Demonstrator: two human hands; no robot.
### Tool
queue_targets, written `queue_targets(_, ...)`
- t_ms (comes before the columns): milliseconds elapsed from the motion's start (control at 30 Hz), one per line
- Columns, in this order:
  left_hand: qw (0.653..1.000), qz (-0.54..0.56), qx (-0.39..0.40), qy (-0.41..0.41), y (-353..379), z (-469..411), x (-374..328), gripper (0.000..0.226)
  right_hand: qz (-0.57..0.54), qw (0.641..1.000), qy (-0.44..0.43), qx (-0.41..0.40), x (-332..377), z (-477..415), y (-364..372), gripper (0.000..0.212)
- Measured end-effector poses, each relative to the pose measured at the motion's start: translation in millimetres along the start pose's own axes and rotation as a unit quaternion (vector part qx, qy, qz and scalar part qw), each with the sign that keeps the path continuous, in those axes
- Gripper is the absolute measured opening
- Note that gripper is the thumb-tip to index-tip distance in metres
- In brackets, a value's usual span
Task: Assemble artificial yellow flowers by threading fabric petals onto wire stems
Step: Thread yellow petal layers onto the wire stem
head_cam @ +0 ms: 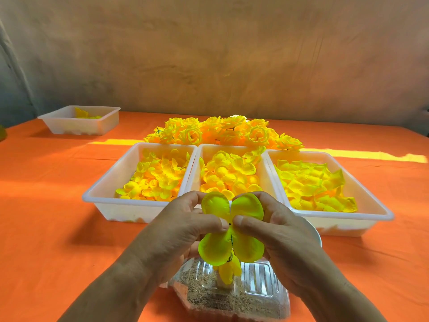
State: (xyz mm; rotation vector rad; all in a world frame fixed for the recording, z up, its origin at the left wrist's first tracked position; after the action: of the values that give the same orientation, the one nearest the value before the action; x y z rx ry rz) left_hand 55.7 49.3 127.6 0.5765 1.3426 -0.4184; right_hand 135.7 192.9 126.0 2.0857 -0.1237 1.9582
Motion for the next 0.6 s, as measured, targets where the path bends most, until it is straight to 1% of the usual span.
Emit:
queue_targets(133,1.0,-0.001,0.005,-0.007,-0.6,0.9,1.3,0.055,-0.002,1.0,0.003,0.001,-1.3,0.0,-0.7,0.019)
queue_targets(200,1.0,-0.001,0.005,-0.008,-0.9,1.0,1.4,0.055,-0.002,1.0,0.004,0.002,-1.5,0.2,-0.6,0.018)
queue_targets(433,1.0,0.015,0.02,-0.013,-0.9,2.8,3.6,0.05,-0.011,1.0,0.011,0.012,-1.0,0.4,-0.7,0.023)
queue_targets(600,1.0,0.018,0.018,0.003,-0.6,2.9,2.7,0.052,-0.012,1.0,0.01,0.018,-1.1,-0.1,-3.0,0.033)
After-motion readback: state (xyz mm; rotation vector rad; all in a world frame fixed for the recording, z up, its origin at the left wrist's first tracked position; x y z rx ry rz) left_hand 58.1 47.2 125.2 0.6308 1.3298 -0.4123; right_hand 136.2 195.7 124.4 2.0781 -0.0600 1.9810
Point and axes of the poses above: each hand's wrist, its own z-axis away from the middle knuckle, its own y-axis out of the palm, x = y × z, the point moved 1 cm from there along -z, towards the middle knuckle, and after that the axes turned 3 degrees about -x, right-handed, at the moved point
